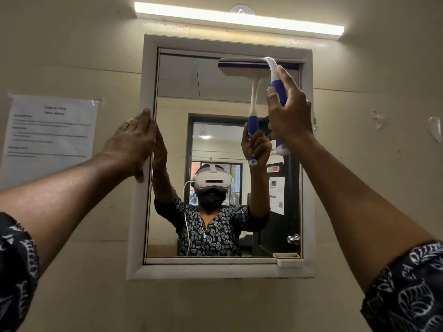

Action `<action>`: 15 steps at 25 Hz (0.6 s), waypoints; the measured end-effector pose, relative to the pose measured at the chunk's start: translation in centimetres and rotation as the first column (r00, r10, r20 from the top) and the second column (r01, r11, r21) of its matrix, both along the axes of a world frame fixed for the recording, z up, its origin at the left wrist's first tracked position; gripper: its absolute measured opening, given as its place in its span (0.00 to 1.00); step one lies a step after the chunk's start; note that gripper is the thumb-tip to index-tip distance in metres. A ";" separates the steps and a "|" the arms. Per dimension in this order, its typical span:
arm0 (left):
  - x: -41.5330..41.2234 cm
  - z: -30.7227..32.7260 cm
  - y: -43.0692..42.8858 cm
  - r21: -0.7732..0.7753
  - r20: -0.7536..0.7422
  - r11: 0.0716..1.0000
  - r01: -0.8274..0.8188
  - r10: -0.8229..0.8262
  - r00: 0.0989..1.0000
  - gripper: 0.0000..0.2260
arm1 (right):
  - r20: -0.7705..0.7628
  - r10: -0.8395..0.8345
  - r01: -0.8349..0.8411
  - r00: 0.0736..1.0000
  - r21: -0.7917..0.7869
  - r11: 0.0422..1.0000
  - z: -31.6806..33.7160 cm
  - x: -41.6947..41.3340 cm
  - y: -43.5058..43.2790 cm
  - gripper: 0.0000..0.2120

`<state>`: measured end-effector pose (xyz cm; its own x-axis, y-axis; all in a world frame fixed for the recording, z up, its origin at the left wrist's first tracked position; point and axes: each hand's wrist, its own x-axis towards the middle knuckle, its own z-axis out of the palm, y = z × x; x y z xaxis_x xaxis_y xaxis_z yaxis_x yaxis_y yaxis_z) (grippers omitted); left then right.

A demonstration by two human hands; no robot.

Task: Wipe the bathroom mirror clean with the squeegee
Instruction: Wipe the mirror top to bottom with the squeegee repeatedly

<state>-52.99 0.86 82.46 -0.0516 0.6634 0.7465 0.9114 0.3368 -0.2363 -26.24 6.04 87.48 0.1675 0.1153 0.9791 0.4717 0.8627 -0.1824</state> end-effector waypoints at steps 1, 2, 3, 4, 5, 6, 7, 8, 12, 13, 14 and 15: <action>0.1 0.0 0.0 -0.001 0.001 1.000 0.000 0.000 1.000 0.61 | -0.006 0.011 -0.011 1.000 -0.003 1.000 0.0 -0.2 0.0 0.23; 0.1 0.0 0.0 -0.002 0.001 1.000 -0.002 0.002 1.000 0.61 | -0.010 0.020 -0.020 1.000 -0.005 1.000 0.1 -0.3 -0.1 0.23; 0.1 0.0 0.0 -0.004 0.000 1.000 -0.005 0.005 1.000 0.61 | -0.013 0.030 -0.030 0.999 -0.007 1.000 0.1 -0.5 -0.1 0.23; 0.2 0.1 -0.1 -0.006 -0.002 1.000 -0.010 0.010 1.000 0.61 | -0.013 0.041 -0.041 0.999 -0.009 0.999 0.0 -0.5 -0.2 0.23; 0.2 0.1 -0.1 -0.008 -0.003 1.000 -0.015 0.015 1.000 0.61 | -0.011 0.054 -0.054 0.999 -0.012 0.998 0.0 -0.6 -0.2 0.23; 0.2 0.1 -0.1 -0.008 -0.004 1.000 -0.019 0.019 1.000 0.61 | -0.007 0.069 -0.069 0.998 -0.015 0.998 0.1 -0.6 -0.2 0.23; 0.2 0.1 -0.1 -0.008 -0.004 1.000 -0.020 0.020 1.000 0.61 | -0.002 0.081 -0.081 0.997 -0.020 0.997 0.2 -0.6 -0.3 0.23; 0.2 0.1 -0.1 -0.008 -0.003 1.000 -0.021 0.020 1.000 0.61 | 0.003 0.089 -0.089 0.996 -0.026 0.996 0.3 -0.5 -0.4 0.23; 0.4 0.0 -0.2 -0.010 0.001 1.000 -0.026 0.026 1.000 0.61 | 0.000 0.118 -0.118 0.993 -0.031 0.993 1.0 -0.6 -0.8 0.23; 0.4 0.0 -0.2 -0.010 0.004 1.000 -0.027 0.027 1.000 0.61 | -0.002 0.126 -0.126 0.992 -0.026 0.992 0.9 -0.8 -0.8 0.23; 0.4 0.1 -0.2 -0.011 0.004 1.000 -0.027 0.027 1.000 0.60 | -0.002 0.133 -0.133 0.991 -0.023 0.991 0.9 -0.9 -0.8 0.23; 0.4 0.1 -0.3 -0.013 0.002 1.000 -0.028 0.028 1.000 0.60 | 0.000 0.137 -0.137 0.991 -0.023 0.990 0.7 -1.0 -0.8 0.23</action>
<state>-52.57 0.60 82.55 -0.0721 0.6713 0.7377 0.9024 0.3588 -0.2384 -27.28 5.29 88.21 0.1470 0.1597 0.9762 0.3497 0.9147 -0.2023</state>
